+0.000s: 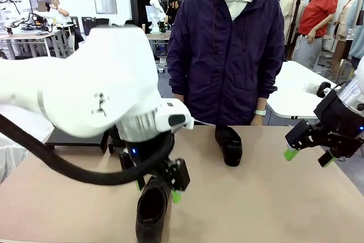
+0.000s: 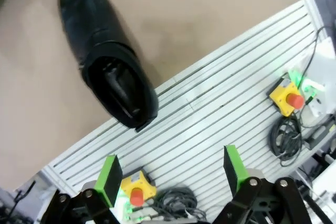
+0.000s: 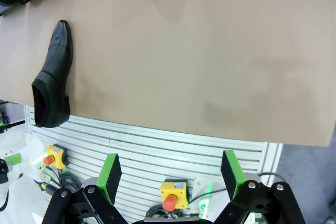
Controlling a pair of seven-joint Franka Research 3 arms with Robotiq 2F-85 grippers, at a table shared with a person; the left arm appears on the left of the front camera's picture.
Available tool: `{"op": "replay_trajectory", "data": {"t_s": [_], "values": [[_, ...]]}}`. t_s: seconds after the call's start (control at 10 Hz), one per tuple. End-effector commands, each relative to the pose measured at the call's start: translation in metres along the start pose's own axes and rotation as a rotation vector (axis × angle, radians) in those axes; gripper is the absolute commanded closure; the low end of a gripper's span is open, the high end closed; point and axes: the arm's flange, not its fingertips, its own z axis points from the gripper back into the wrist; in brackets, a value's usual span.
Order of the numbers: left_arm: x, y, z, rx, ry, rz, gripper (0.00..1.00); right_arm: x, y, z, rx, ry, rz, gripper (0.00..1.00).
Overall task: Organize the shoes by placing them on the stand.
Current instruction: Place the Shoe from the middle of the table onto the Shoes Stand.
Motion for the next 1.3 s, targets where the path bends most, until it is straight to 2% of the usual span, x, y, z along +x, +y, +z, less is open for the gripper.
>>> {"op": "replay_trajectory", "data": {"t_s": [0.0, 0.2, 0.4, 0.7, 1.2], "values": [[0.003, 0.002, -0.034, -0.023, -0.022, -0.056, 0.0, 0.001, -0.002, 0.001, 0.015, 0.004, 0.015, 0.0], [0.006, -0.01, -0.065, -0.028, 0.042, -0.129, 0.0, 0.001, -0.002, 0.001, 0.015, 0.004, 0.015, 0.0], [0.015, -0.014, -0.097, 0.023, 0.07, -0.098, 0.0, 0.001, -0.002, 0.001, 0.015, 0.004, 0.015, 0.0], [0.023, -0.011, -0.141, 0.019, 0.107, -0.093, 0.0, 0.001, -0.002, 0.001, 0.015, 0.004, 0.015, 0.0], [0.028, -0.007, -0.151, 0.039, 0.075, -0.056, 0.0, 0.001, -0.002, 0.001, 0.015, 0.004, 0.015, 0.0]]}}
